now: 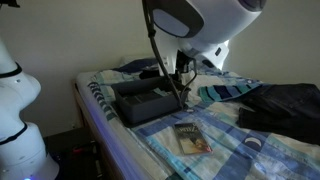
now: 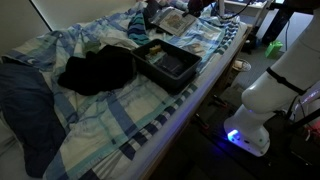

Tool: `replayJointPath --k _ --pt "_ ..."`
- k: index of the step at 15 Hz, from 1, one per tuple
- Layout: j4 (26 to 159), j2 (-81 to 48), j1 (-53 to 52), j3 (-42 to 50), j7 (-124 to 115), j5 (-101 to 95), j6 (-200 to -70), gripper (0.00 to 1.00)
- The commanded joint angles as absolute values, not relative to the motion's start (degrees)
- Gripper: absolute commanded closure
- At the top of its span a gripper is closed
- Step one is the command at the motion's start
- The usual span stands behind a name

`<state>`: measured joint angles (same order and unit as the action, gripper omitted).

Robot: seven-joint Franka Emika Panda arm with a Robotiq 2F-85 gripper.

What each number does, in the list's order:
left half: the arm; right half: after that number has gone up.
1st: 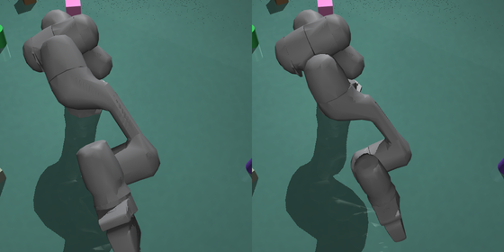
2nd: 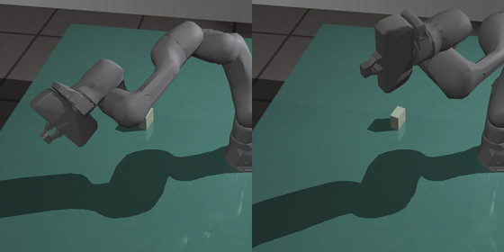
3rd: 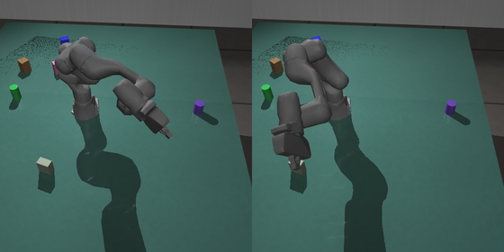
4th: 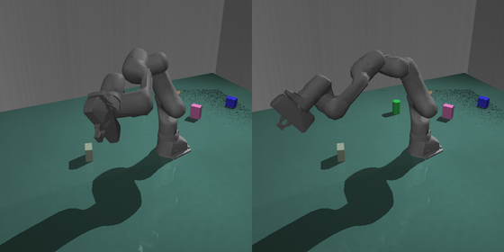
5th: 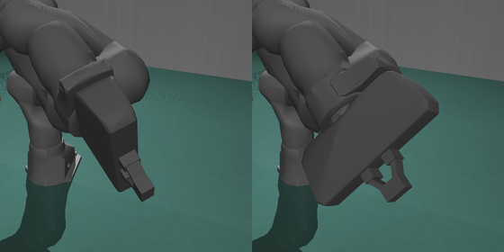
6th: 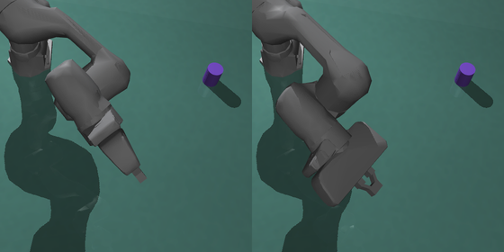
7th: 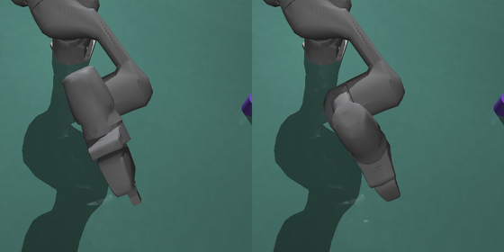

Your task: Pick the magazines on the bed and put them in the box

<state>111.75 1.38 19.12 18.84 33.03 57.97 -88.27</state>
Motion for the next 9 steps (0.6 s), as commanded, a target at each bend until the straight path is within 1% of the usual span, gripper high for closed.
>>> replayJointPath --k 1,9 --pt "112.56 2.64 17.78 17.83 34.38 55.43 -86.80 0.99" --pt "114.22 1.14 14.75 15.31 34.25 48.93 -86.37 0.99"
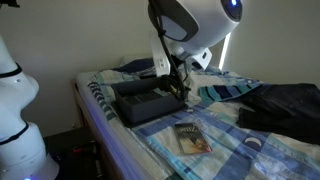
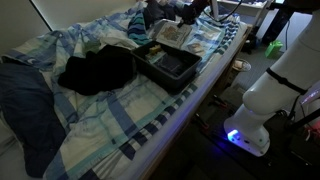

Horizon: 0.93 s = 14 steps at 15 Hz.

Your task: Pick the magazines on the bed and put them in the box

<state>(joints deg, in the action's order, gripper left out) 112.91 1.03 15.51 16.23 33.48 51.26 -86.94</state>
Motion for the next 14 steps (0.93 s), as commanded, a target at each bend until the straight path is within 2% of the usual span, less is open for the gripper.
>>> replayJointPath --k 1,8,14 --pt "114.74 0.99 14.38 14.91 34.11 48.17 -86.30 0.99" --pt "117.85 -1.03 12.51 12.93 33.48 45.67 -89.70 0.99" --pt "122.46 -3.58 11.36 11.29 33.27 44.72 -102.50 0.99"
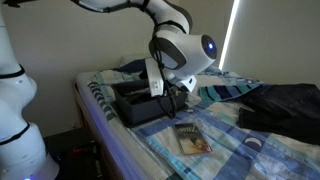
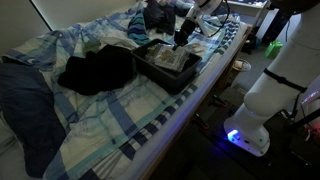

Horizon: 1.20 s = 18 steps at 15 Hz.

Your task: Pick the magazines on the bed and put them in the box

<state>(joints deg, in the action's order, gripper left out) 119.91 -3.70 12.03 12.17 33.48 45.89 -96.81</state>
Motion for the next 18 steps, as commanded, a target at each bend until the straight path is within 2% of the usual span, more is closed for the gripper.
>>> replayJointPath --k 1,2,3,4,12,13,18 --pt "123.25 -3.74 11.16 11.03 33.00 44.65 -104.26 0.99" --pt "124.00 -3.77 10.99 10.81 32.91 44.73 -105.82 0.71" --pt "124.34 -3.60 10.94 10.64 32.88 44.82 -106.54 0.71" --pt "124.48 -3.25 10.97 10.51 32.93 44.97 -106.86 0.65" --pt "127.44 3.58 12.00 11.86 32.96 45.29 -105.50 0.06" --pt "127.78 4.54 12.25 12.27 32.77 44.93 -105.33 0.01" --pt "128.94 8.91 13.59 14.55 31.76 44.10 -104.68 0.00"
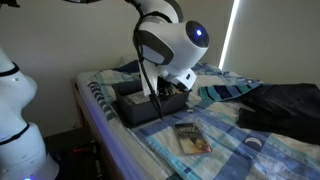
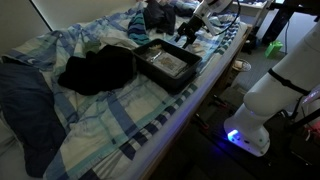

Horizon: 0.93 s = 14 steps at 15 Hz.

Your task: Pick the magazines on the bed and put them in the box

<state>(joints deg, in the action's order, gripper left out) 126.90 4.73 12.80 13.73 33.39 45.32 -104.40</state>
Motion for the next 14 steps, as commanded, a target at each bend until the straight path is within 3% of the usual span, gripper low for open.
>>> replayJointPath --k 1,14 --pt "128.57 9.44 13.86 15.01 31.54 44.33 -104.41 0.00" --pt "122.91 6.59 14.79 18.08 28.60 46.57 -105.04 0.00"
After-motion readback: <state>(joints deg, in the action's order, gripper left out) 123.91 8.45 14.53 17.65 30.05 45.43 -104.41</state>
